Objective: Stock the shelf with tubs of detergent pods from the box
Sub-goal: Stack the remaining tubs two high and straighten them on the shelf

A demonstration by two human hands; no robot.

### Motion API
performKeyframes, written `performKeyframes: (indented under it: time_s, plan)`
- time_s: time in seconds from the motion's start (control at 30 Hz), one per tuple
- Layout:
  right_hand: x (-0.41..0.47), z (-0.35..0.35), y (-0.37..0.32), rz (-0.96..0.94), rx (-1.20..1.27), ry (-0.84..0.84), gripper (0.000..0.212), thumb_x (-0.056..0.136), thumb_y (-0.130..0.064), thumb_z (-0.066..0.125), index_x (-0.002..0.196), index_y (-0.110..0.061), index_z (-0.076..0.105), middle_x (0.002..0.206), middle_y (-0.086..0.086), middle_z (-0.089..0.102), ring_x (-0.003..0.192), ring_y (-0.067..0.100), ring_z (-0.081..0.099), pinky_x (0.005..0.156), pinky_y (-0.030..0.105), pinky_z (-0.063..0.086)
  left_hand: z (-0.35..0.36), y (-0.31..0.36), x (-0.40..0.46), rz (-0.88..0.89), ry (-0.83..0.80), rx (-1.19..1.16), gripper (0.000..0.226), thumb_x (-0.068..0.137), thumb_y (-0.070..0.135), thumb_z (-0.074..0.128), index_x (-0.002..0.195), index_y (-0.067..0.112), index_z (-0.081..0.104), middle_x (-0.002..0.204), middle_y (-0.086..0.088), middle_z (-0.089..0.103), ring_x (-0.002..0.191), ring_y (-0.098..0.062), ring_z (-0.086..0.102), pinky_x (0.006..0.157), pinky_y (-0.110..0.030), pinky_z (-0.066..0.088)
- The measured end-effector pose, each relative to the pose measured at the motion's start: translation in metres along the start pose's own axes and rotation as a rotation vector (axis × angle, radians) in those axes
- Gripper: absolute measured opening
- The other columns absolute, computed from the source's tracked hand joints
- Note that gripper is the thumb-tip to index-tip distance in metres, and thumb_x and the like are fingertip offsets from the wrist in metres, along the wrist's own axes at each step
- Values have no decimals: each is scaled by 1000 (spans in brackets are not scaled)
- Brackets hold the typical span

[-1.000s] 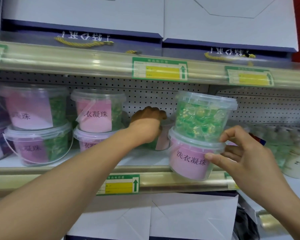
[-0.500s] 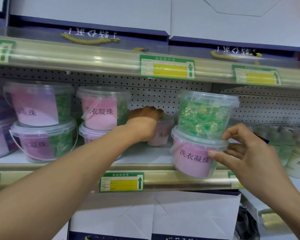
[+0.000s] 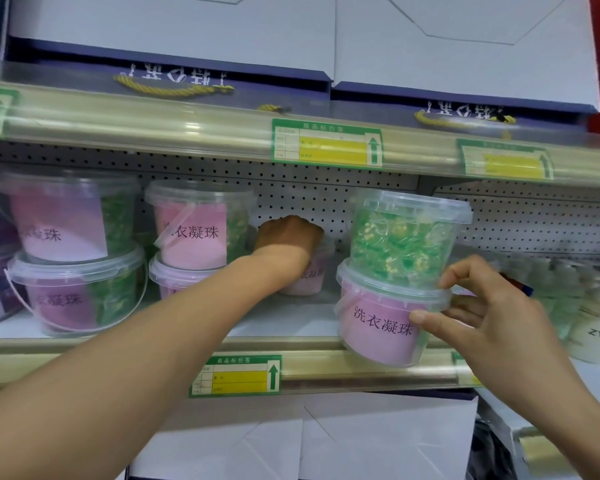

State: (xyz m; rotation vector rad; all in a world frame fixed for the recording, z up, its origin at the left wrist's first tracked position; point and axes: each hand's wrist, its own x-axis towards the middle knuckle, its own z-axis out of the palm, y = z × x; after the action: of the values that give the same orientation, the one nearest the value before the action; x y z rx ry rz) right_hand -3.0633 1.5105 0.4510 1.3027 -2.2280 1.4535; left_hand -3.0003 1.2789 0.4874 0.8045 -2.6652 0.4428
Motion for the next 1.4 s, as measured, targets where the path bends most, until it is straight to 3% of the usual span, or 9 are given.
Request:
performKeyframes:
  time_s: [0.3, 0.37, 0.6, 0.67, 0.8, 0.93, 1.1, 1.27, 1.4]
  plan:
    - [6, 3, 4, -1, 45, 1, 36, 64, -26, 82, 77, -33, 48, 84, -24, 65, 74, -4, 67, 63, 12, 54, -5, -3, 0, -34, -19, 23, 26, 80, -2, 55, 103, 9, 59, 111, -15, 60, 100, -33, 58, 69, -31, 36]
    - [7, 6, 3, 1, 53, -6, 36, 64, -26, 81, 76, -33, 48, 86, -22, 66, 75, -1, 68, 64, 17, 56, -6, -3, -4, -44, -35, -17, 31, 81, -3, 53, 109, 8, 58, 112, -15, 59, 99, -32, 58, 69, -31, 38]
    - [18, 27, -5, -2, 46, -42, 38, 63, -31, 82, 77, -34, 47, 97, -12, 64, 84, 13, 68, 76, 41, 57, -15, -9, -69, -22, 108, -381, 67, 81, 4, 63, 141, 17, 34, 125, -11, 53, 112, -31, 54, 88, -39, 48]
    - [23, 34, -8, -9, 44, -53, 38, 64, -30, 83, 77, -32, 47, 92, -10, 64, 81, 17, 68, 75, 42, 57, -13, -16, -88, -42, 143, -518, 74, 82, 10, 67, 144, 20, 28, 131, -6, 51, 119, -24, 51, 95, -32, 44]
    - [31, 50, -13, -32, 62, -83, 39, 64, -28, 83, 75, -34, 46, 88, 14, 66, 77, 33, 66, 73, 49, 56, -11, -25, -117, -91, 142, -755, 78, 82, 12, 69, 145, 24, 24, 139, 0, 48, 127, -12, 45, 104, -22, 37]
    - [37, 67, -18, -53, 58, -92, 38, 65, -30, 83, 75, -33, 47, 72, 8, 60, 64, 24, 61, 69, 45, 55, -10, -25, -130, -86, 146, -801, 81, 83, 13, 68, 147, 26, 19, 144, 5, 42, 127, -5, 43, 102, -20, 37]
    - [42, 80, -22, -64, 10, -53, 39, 65, -32, 83, 78, -31, 47, 76, 10, 64, 71, 28, 65, 65, 41, 54, -8, -26, -133, -102, 97, -904, 81, 84, 8, 65, 147, 27, 18, 145, 11, 39, 115, 4, 45, 90, -12, 37]
    - [42, 87, -21, -97, -69, -7, 39, 66, -35, 82, 84, -25, 48, 69, 5, 62, 66, 26, 61, 61, 40, 53, -3, -29, -132, -98, 54, -915, 79, 83, 9, 66, 146, 28, 21, 148, 12, 35, 125, 1, 45, 96, -18, 42]
    - [40, 92, -15, -155, -130, -3, 39, 70, -34, 80, 86, -24, 46, 78, 1, 61, 68, 22, 59, 64, 39, 52, 0, -27, -133, -85, 16, -891, 77, 83, 12, 67, 144, 30, 23, 146, 12, 38, 125, 2, 45, 98, -22, 43]
